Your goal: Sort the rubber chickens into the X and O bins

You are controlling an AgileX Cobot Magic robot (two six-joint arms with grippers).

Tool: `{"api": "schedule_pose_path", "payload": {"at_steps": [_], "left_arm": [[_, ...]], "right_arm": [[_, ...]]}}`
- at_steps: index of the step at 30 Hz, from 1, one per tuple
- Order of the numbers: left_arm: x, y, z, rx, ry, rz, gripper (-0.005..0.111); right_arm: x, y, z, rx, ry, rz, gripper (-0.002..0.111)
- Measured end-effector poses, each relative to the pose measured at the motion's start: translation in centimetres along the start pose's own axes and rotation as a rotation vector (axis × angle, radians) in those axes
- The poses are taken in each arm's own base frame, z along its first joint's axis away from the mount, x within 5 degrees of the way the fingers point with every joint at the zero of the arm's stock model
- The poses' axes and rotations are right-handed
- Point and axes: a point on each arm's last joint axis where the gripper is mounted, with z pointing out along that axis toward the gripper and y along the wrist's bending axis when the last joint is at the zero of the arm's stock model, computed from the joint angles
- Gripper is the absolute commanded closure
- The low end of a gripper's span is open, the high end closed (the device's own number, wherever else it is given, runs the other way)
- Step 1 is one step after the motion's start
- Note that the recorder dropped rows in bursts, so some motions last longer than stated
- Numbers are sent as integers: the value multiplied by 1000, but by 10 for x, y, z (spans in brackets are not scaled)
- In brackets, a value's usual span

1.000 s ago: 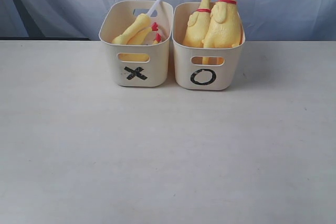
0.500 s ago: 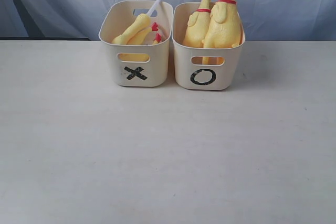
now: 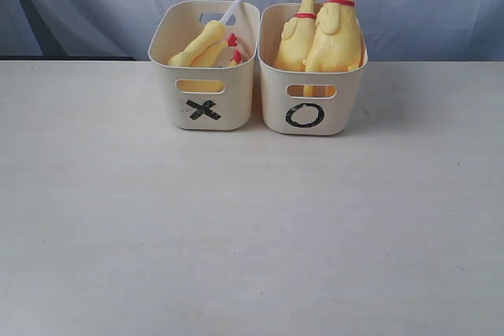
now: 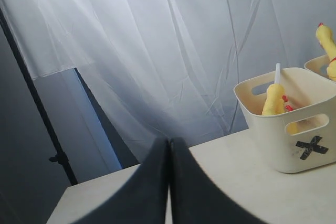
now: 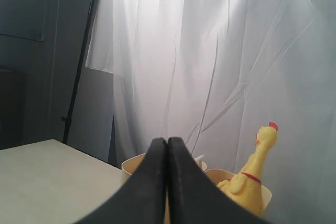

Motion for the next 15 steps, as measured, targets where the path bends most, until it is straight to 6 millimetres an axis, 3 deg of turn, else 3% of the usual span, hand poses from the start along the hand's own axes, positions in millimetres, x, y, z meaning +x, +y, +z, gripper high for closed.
{"api": "schedule_pose_path", "payload": {"at_steps": [15], "left_arm": [[0,0,0,-18,6,1,107]], "right_arm": [[1,1,3,56,9,1,109]]}}
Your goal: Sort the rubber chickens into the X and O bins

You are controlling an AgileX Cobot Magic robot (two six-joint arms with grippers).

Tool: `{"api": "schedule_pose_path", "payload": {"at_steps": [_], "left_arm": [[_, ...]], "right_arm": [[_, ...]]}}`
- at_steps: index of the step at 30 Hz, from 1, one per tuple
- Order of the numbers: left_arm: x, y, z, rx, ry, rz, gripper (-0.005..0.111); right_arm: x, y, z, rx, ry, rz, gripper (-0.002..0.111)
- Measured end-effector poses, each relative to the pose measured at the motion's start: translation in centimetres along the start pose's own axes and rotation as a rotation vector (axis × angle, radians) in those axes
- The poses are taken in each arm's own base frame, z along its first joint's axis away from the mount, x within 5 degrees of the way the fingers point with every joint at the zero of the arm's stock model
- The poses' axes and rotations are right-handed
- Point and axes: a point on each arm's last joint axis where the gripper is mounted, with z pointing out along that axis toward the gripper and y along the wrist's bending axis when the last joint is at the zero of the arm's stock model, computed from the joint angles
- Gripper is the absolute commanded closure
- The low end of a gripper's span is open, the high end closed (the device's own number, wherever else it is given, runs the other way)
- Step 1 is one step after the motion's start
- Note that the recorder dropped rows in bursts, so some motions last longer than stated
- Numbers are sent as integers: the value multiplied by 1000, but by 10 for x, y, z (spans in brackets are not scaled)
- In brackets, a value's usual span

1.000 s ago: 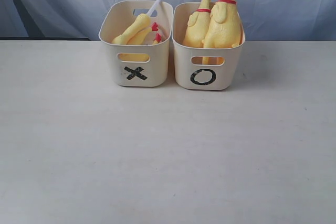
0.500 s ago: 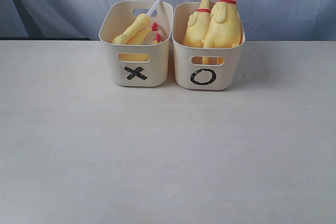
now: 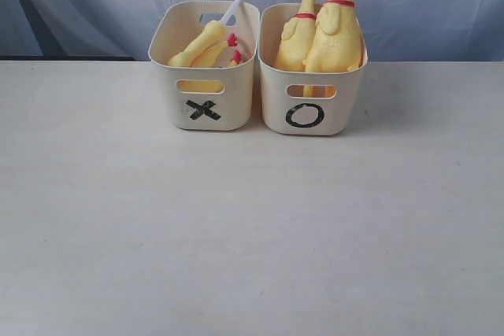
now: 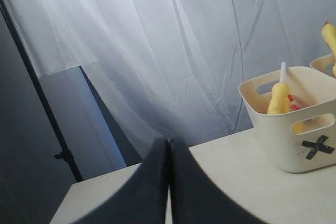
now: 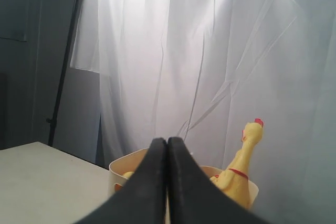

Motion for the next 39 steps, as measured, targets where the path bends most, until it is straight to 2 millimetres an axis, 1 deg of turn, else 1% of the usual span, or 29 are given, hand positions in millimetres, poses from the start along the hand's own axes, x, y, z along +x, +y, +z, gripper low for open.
{"api": "schedule_pose_path", "payload": {"at_steps": [4,24,26,28,31,35,39], "left_arm": [[0,1,0,-21,7,1,107],[0,1,0,-23,8,2,107],[0,1,0,-23,8,2,107],[0,1,0,-25,8,2,107],[0,1,0,-26,9,2,107],[0,1,0,-26,9,2,107],[1,2,0,-37,17,33,107]], "right_arm": [[0,0,0,7,1,-2,109],[0,0,0,3,3,-1,109],[2,-1,0,14,18,-30,109],[6,-4,1,42,52,-91,109],[23,-12,3,106,158,-246,109],[57,-26,4,183,339,-481,109],[87,-33,6,204,444,-581,109]]}}
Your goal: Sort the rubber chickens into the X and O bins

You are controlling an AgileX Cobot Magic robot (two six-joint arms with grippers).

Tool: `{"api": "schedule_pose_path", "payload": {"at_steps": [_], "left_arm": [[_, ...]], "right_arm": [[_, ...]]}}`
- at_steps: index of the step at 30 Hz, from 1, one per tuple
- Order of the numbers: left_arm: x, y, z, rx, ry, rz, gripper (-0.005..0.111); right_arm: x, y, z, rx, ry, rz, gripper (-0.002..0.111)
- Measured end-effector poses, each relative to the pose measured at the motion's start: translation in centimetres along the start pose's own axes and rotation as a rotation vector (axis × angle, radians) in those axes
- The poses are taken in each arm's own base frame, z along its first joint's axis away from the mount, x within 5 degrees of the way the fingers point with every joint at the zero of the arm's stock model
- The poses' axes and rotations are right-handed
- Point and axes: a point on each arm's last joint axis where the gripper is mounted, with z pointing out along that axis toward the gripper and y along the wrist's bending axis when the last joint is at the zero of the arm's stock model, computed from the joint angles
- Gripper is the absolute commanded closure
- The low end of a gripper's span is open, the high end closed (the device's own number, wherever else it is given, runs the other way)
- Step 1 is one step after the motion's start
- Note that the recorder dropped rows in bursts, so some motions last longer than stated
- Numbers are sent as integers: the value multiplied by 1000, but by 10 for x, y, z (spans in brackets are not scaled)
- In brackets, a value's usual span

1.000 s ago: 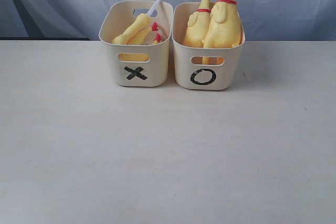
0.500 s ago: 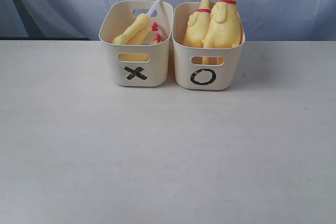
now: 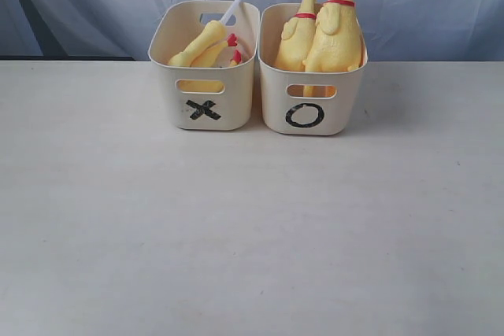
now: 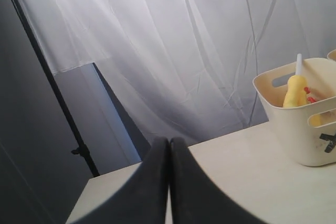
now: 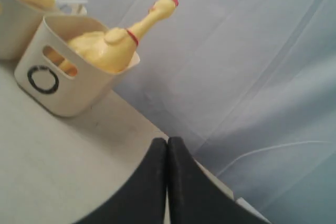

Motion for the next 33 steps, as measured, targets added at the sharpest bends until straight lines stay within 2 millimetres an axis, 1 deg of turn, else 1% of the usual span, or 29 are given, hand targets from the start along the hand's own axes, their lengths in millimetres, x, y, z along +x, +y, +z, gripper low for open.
{"api": "schedule_pose_path", "payload": {"at_steps": [5,7,10,12,18,21,26,30,33], "left_arm": [[6,0,3,-19,12,38,107],[16,-2,7,-26,23,39,107],[33,-7,12,-14,66,35,107],[45,-11,15,-2,101,31,107],[71,-19,20,25,177,34,107],[80,-21,21,32,204,46,107],[91,-23,22,28,237,103,107],[107,-28,23,44,285,121,107],[110,-29,23,47,292,124,107]], "right_arm": [[27,16,12,-15,85,-83,109],[38,24,16,-37,119,-100,109],[48,32,19,-59,152,-119,109],[54,35,20,-68,173,-143,109],[67,45,23,-95,215,-176,109],[69,46,24,-89,213,-185,109],[65,42,25,-46,176,-193,109],[63,40,25,-16,154,-213,109],[63,39,25,-9,155,-236,109]]}}
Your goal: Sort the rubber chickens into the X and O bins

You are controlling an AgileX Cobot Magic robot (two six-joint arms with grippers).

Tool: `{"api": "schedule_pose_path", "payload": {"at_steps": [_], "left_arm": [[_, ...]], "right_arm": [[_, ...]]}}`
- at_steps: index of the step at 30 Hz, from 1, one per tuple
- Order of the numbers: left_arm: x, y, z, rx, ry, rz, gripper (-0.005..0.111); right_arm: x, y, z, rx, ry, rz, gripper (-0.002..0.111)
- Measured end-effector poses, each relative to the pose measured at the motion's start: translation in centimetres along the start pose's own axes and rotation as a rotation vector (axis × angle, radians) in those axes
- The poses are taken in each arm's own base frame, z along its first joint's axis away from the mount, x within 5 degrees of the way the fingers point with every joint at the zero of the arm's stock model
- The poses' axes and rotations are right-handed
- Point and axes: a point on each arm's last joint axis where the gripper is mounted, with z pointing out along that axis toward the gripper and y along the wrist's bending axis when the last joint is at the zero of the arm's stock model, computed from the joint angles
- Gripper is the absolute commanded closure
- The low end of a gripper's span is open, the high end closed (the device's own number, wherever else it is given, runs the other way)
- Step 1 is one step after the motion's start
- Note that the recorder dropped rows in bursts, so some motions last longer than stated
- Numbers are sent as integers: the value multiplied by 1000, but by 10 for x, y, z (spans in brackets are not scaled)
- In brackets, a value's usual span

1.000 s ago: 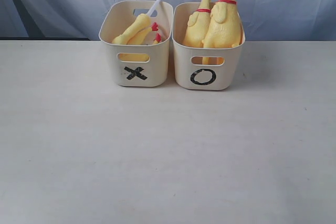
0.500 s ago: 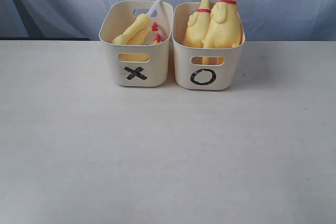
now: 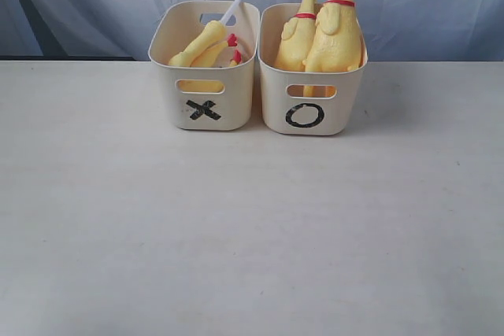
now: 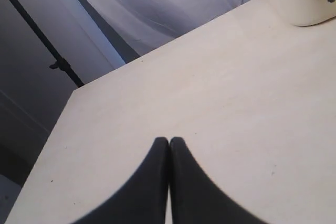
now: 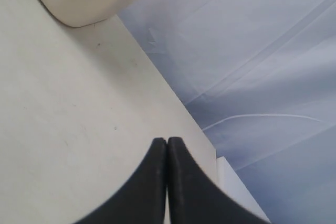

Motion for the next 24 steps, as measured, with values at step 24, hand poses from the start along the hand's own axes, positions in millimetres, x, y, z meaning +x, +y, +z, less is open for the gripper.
{"api": "schedule_pose_path", "payload": {"at_steps": [24], "left_arm": [[-5,7,0,-89,-58,137,107]], "right_arm": [[-1,0,0,2,-7,11,109]]}}
